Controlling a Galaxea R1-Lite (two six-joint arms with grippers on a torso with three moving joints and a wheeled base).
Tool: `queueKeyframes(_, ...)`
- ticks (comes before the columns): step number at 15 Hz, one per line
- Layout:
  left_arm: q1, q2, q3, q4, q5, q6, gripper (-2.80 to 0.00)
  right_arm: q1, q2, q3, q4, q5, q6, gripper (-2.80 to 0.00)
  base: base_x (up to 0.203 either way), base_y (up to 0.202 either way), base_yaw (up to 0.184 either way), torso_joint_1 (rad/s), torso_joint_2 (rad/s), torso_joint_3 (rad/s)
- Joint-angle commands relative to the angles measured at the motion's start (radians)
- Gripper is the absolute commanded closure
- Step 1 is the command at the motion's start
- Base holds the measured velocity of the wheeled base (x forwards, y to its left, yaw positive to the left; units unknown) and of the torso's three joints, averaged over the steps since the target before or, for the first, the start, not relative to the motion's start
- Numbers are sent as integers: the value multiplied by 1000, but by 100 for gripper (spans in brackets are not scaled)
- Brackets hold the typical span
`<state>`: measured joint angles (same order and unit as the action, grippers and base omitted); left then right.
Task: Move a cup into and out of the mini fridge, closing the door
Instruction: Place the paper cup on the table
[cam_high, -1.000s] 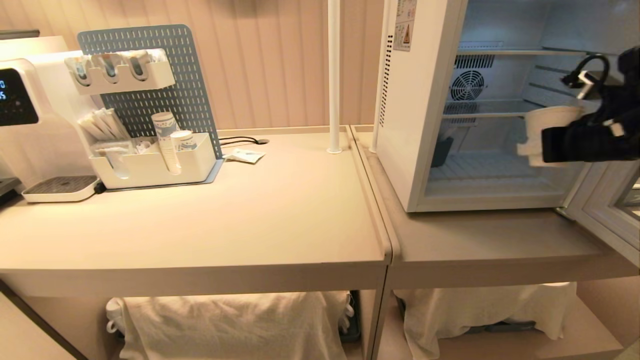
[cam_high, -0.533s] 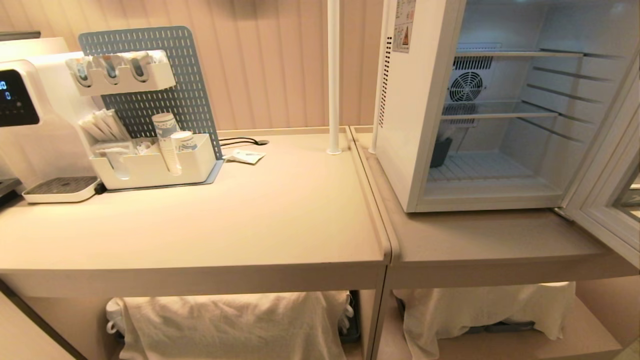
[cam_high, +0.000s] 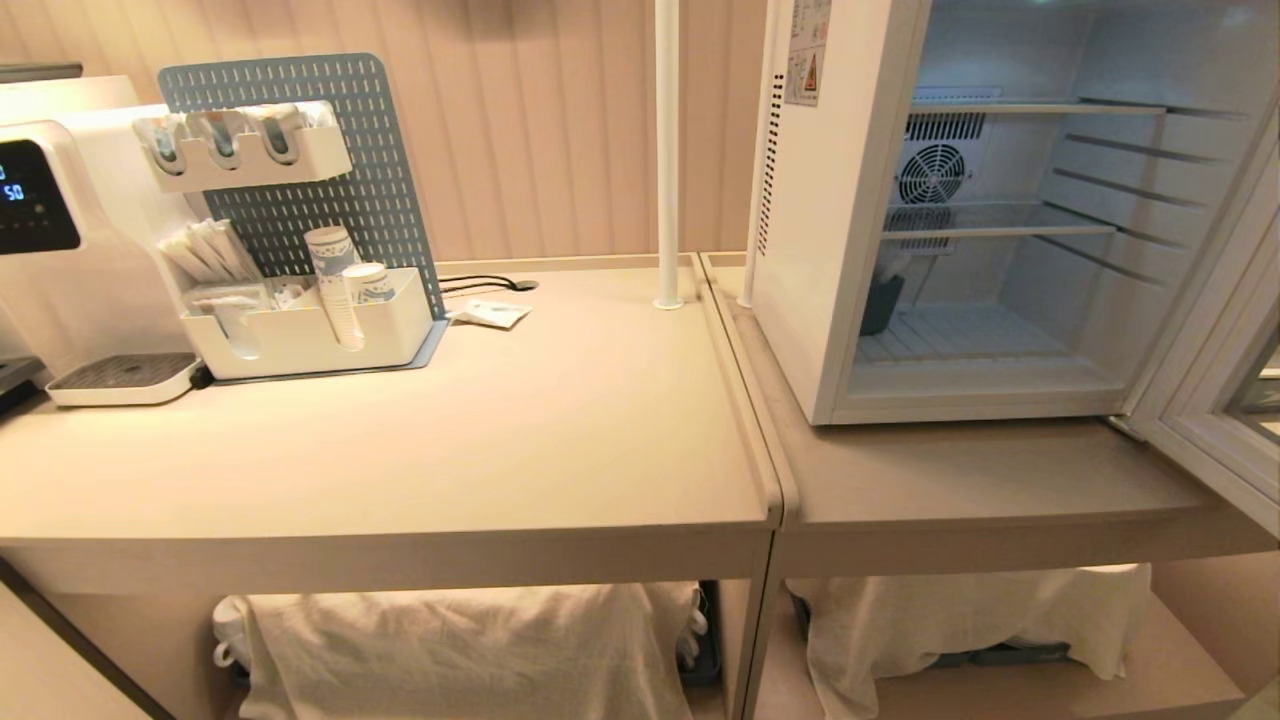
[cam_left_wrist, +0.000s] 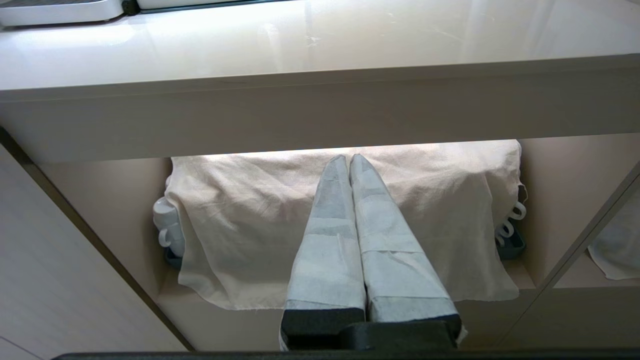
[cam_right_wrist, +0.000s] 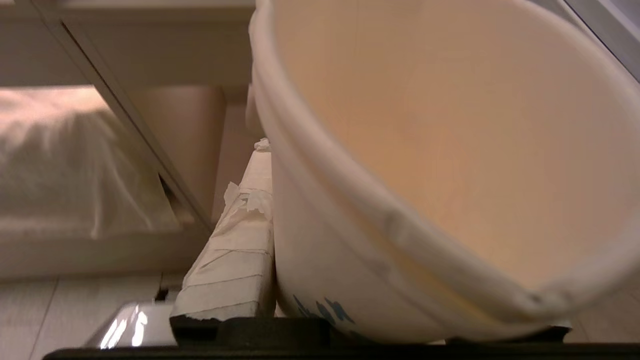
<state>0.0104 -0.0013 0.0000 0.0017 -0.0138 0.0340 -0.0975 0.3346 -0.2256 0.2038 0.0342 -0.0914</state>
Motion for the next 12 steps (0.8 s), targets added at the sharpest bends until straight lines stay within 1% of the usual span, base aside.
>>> queueKeyframes(1,0,1,0,0,0,0,0,-2,-56,180,-278,17,10,0,0,0,0,0,0,0)
queueKeyframes(2,0,1,0,0,0,0,0,-2,-56,226,-316,26,15,0,0,0,0,0,0,0)
queueKeyframes(3,0,1,0,0,0,0,0,-1,-56,229,-321,36,18,0,0,0,0,0,0,0)
queueKeyframes(5,0,1,0,0,0,0,0,11,-60,226,-315,17,-1,0,0,0,0,0,0,0)
queueKeyframes(6,0,1,0,0,0,0,0,55,-78,225,-299,3,-6,0,0,0,0,0,0,0)
queueKeyframes(8,0,1,0,0,0,-2,0,85,-202,215,-231,-6,-6,0,0,0,0,0,0,0)
queueKeyframes(10,0,1,0,0,0,-2,0,95,-329,209,-190,-17,15,0,0,0,0,0,0,0)
queueKeyframes(12,0,1,0,0,0,-2,0,105,-335,221,-203,-29,54,0,0,0,0,0,0,0)
